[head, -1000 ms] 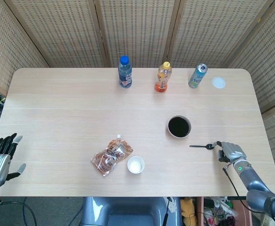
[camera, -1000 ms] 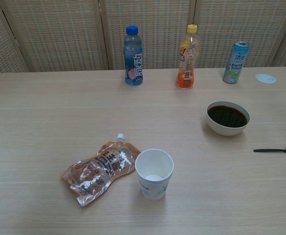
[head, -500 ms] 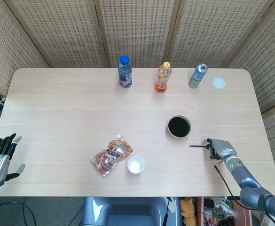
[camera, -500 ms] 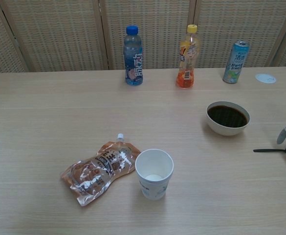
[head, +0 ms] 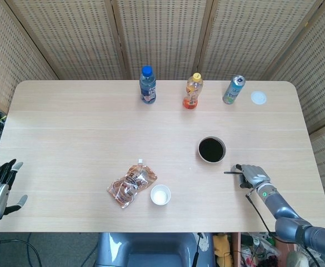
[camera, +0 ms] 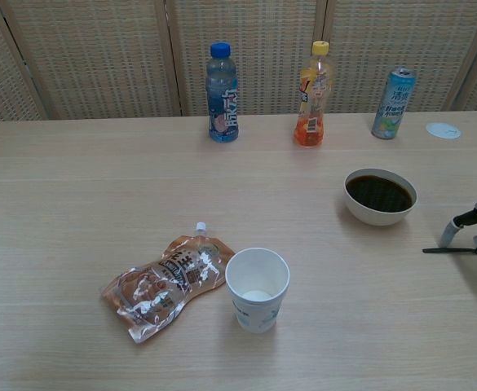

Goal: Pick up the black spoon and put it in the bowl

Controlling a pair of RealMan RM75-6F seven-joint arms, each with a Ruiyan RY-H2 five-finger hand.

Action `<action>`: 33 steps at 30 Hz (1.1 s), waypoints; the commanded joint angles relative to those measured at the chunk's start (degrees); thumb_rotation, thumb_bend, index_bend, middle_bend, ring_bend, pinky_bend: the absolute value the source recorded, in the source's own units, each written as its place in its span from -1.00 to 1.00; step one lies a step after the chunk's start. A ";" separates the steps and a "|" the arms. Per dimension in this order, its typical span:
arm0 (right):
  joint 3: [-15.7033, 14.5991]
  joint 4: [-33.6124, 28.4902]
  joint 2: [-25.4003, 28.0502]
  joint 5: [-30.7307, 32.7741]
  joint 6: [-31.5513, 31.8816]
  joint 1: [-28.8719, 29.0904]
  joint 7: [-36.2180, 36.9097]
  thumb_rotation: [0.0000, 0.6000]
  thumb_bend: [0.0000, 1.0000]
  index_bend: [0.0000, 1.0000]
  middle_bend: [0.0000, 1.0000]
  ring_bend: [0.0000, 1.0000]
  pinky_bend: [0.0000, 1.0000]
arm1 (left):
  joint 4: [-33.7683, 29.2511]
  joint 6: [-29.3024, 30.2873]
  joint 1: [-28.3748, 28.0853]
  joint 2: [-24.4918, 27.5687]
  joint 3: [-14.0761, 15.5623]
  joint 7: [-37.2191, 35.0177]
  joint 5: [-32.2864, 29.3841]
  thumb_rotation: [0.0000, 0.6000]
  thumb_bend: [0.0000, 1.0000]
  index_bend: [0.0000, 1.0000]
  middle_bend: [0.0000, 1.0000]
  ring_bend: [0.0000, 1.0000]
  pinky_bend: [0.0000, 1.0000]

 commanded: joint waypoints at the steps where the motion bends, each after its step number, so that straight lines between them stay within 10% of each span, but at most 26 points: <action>1: -0.20 -0.04 -0.04 0.19 -0.18 0.11 -0.07 1.00 0.94 -0.47 0.90 0.98 0.99 | 0.01 0.00 0.05 -0.03 0.03 -0.02 0.01 1.00 -0.37 -1.00 -1.00 -1.00 -1.00; 20: -1.83 -5.47 2.41 -1.18 1.33 -0.03 -0.87 1.00 0.94 -0.47 0.90 0.98 0.99 | -0.08 -0.24 -0.09 -0.13 -0.09 0.17 0.00 1.00 -0.37 -1.00 -1.00 -1.00 -1.00; 27: -0.18 -7.17 2.35 -5.56 8.30 -2.47 0.69 1.00 0.13 -0.19 0.89 0.98 0.99 | -0.02 -0.07 0.13 -0.10 0.00 0.01 0.00 1.00 -0.37 -1.00 -1.00 -1.00 -1.00; 33: 0.62 -5.67 -0.28 -11.24 17.27 -5.84 1.67 1.00 0.04 0.01 0.90 0.98 0.99 | 0.11 -0.03 0.13 -0.15 -0.02 -0.16 0.12 1.00 -0.37 -1.00 -1.00 -1.00 -1.00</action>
